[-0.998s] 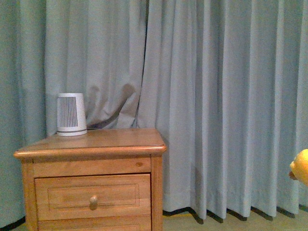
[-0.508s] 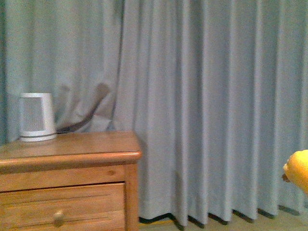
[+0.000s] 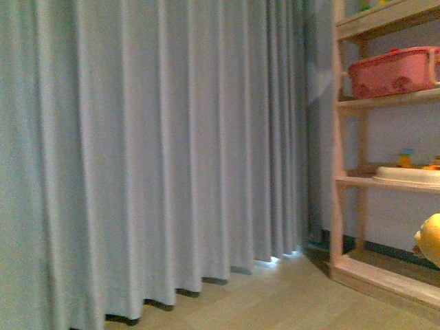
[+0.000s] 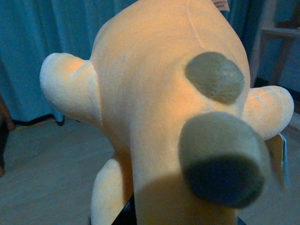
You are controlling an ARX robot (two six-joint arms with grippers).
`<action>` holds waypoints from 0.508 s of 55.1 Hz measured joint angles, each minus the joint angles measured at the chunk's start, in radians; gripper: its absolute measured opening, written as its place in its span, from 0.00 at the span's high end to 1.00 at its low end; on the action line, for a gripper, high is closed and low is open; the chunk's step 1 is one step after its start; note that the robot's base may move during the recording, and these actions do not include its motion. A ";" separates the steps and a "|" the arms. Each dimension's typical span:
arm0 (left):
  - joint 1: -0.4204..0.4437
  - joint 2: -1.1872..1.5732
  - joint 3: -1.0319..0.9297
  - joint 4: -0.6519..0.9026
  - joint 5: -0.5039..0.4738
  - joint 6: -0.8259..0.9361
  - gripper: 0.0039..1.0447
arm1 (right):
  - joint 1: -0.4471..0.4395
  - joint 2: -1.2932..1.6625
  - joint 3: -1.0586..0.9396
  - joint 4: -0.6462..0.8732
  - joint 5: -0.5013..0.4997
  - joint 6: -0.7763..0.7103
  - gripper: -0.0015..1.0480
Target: Put away toys
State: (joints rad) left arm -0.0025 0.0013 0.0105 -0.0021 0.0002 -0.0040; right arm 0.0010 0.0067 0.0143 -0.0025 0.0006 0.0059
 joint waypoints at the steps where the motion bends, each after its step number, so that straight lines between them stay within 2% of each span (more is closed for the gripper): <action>1: 0.000 0.000 0.000 0.000 0.000 0.000 0.06 | 0.000 0.000 0.000 0.000 0.000 0.000 0.93; 28: 0.001 0.000 0.000 0.000 -0.002 0.000 0.06 | 0.000 -0.001 0.000 0.000 0.000 0.000 0.93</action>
State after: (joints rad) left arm -0.0017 0.0010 0.0105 -0.0025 -0.0021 -0.0040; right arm 0.0010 0.0059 0.0143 -0.0025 0.0002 0.0055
